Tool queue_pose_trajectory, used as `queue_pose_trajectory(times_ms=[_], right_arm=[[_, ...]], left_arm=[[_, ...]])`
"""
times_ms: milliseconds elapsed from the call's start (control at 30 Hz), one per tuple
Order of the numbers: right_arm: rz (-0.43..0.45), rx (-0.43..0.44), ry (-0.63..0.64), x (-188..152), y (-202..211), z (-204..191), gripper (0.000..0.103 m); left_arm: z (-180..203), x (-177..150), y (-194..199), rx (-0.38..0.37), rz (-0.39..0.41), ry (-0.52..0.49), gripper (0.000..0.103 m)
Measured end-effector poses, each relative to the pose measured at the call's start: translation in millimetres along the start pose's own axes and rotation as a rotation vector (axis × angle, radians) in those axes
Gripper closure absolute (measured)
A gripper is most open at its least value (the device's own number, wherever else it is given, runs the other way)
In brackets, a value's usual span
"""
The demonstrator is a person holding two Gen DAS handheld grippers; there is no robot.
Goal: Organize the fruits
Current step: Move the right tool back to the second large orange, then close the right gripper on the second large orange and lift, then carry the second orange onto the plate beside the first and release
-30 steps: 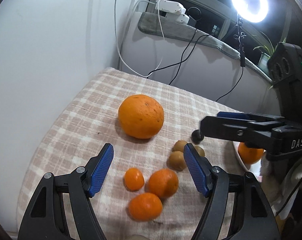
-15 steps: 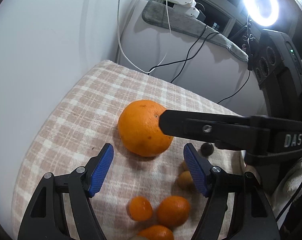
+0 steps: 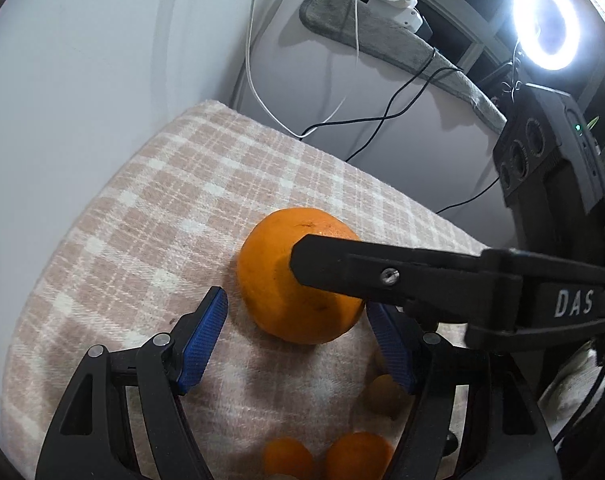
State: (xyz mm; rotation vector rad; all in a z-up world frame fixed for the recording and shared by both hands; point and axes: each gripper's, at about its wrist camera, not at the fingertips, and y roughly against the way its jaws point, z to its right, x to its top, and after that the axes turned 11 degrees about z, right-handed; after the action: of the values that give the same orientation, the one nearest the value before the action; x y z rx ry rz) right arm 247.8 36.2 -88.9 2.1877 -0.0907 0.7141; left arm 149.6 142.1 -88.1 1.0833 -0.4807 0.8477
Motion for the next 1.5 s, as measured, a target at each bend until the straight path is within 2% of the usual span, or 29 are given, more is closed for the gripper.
queue_pose_trajectory(times_ms=[200, 633, 1067, 1500], right_arm=[[-0.019, 0.056, -0.032, -1.9, -7.6, 0.3, 0.026], [-0.007, 0.055, -0.022, -4.7, 1.5, -7.5, 0.028], [0.079, 0.079, -0.002, -5.9, 65.0, -15.0, 0.028], [0.167, 0.058, -0.02, -25.2, 140.3, 9.0, 0.028]], left_arm=[[0.8, 0.2, -1.5, -0.015, -0.002, 0.003, 0.036], [13.1, 0.5, 6.6, -0.004, 0.015, -0.032, 0.037], [59.6, 5.4, 38.6, -0.023, 0.095, -0.124, 0.037], [124.2, -9.3, 54.4, -0.096, 0.129, -0.194, 0.037]])
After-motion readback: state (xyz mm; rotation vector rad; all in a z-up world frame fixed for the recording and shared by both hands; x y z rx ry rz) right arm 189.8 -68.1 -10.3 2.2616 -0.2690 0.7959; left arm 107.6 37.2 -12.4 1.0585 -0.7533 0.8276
